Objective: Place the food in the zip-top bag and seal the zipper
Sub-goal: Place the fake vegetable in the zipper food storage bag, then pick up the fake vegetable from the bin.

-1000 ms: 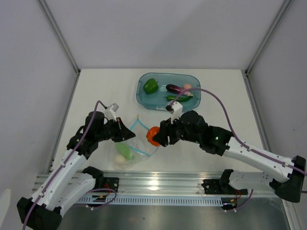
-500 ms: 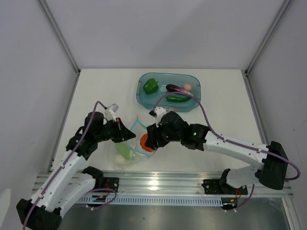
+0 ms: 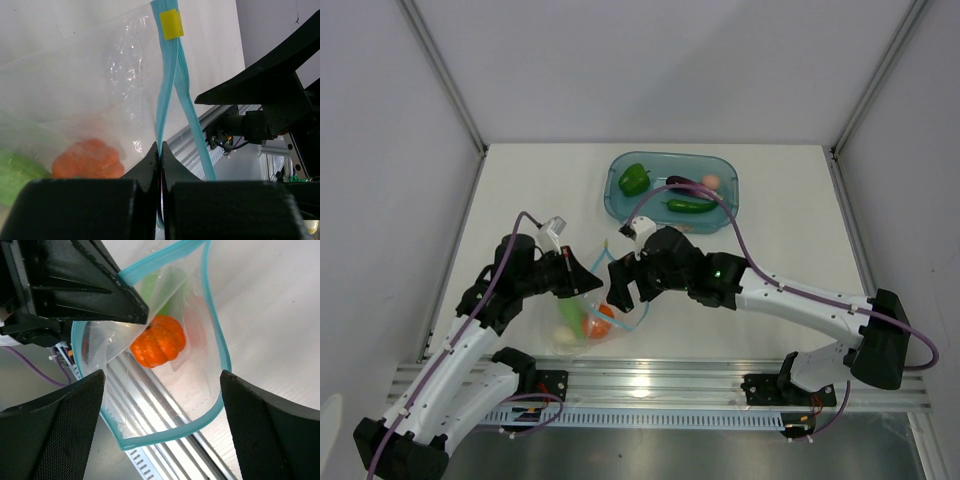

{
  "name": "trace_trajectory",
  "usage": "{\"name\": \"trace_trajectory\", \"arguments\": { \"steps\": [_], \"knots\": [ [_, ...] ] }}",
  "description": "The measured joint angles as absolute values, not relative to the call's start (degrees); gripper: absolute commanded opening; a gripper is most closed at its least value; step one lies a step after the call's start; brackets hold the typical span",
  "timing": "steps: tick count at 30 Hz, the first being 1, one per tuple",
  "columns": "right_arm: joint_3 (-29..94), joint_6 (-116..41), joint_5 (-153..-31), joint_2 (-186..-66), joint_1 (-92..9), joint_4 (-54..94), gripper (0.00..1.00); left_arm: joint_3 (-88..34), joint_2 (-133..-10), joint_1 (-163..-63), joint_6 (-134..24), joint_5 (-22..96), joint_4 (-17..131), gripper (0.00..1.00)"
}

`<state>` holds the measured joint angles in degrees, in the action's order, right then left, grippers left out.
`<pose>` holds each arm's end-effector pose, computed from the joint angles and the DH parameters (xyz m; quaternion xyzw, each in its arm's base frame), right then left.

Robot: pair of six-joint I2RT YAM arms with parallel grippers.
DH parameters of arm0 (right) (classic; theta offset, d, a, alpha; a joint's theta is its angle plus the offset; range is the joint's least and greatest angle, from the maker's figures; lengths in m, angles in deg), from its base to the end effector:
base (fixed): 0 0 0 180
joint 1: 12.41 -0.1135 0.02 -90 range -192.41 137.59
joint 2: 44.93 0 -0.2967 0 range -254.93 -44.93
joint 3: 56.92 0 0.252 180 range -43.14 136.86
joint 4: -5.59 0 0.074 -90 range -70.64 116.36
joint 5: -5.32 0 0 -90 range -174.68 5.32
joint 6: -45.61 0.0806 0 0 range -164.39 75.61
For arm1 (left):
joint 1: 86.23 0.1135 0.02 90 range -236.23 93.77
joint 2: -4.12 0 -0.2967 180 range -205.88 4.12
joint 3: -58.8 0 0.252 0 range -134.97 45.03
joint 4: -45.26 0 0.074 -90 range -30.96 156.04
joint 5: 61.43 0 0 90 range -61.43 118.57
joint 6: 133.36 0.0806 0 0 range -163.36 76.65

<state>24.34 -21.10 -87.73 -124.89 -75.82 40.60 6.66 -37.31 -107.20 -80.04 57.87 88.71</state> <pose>0.1523 0.3138 0.3256 -0.3141 0.8237 0.3408 0.3268 0.1414 -0.0964 0.2786 0.0040 0.8578 -0.4180 0.2991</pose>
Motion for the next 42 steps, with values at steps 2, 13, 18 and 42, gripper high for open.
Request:
{"name": "trace_trajectory", "arguments": {
  "steps": [2, 13, 18, 42],
  "knots": [
    [24.4, -21.3, -86.9, -124.8, -75.7, 41.1, 0.98, 6.7, -37.3, -107.2, -80.2, 57.9, 88.7, 0.01],
    [26.3, -21.7, -84.4, -122.5, -68.0, 43.6, 0.94, 6.7, -37.1, -107.2, -80.5, 58.4, 88.6, 0.0],
    [29.8, -22.4, -83.2, -123.1, -59.0, 43.6, 0.93, 6.9, -37.1, -107.2, -80.4, 58.8, 88.2, 0.01],
    [68.4, -49.8, -64.7, -170.0, -39.9, 48.0, 0.94, 8.2, -41.3, -107.2, -77.8, 58.9, 84.2, 0.01]
  ]
}}
